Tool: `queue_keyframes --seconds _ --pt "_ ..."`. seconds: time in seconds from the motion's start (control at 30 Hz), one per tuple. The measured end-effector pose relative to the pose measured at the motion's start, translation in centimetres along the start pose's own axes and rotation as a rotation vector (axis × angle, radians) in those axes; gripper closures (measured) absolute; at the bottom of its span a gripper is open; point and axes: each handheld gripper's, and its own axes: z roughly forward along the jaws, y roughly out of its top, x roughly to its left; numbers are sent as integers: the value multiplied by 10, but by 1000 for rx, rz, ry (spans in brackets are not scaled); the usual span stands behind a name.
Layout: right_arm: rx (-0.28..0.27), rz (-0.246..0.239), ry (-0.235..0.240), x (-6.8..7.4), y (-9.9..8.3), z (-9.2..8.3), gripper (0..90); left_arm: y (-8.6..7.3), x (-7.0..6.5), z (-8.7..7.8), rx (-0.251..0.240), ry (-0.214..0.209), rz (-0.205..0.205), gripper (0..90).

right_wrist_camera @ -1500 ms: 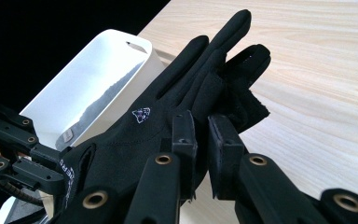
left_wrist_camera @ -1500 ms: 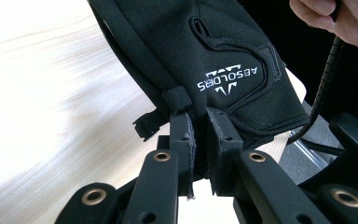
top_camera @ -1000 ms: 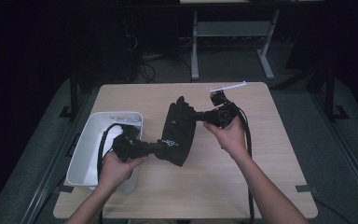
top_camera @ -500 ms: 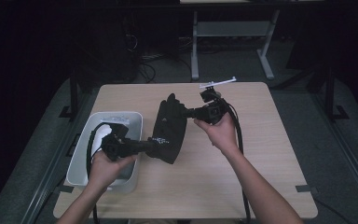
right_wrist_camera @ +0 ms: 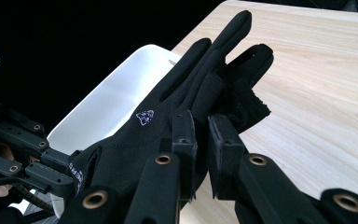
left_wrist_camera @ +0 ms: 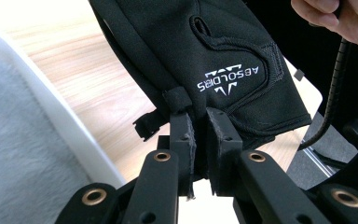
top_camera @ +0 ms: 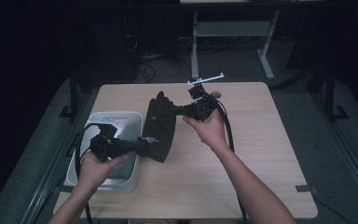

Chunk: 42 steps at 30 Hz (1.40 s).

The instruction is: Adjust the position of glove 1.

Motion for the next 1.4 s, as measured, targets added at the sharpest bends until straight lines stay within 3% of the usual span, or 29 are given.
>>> queue_keyframes --seconds 0.47,1.4 --pt "0 -16 36 17 11 24 821 -10 14 -23 -20 34 -30 818" --pt "27 -21 86 37 18 75 820 -35 39 -54 -20 86 -75 818"
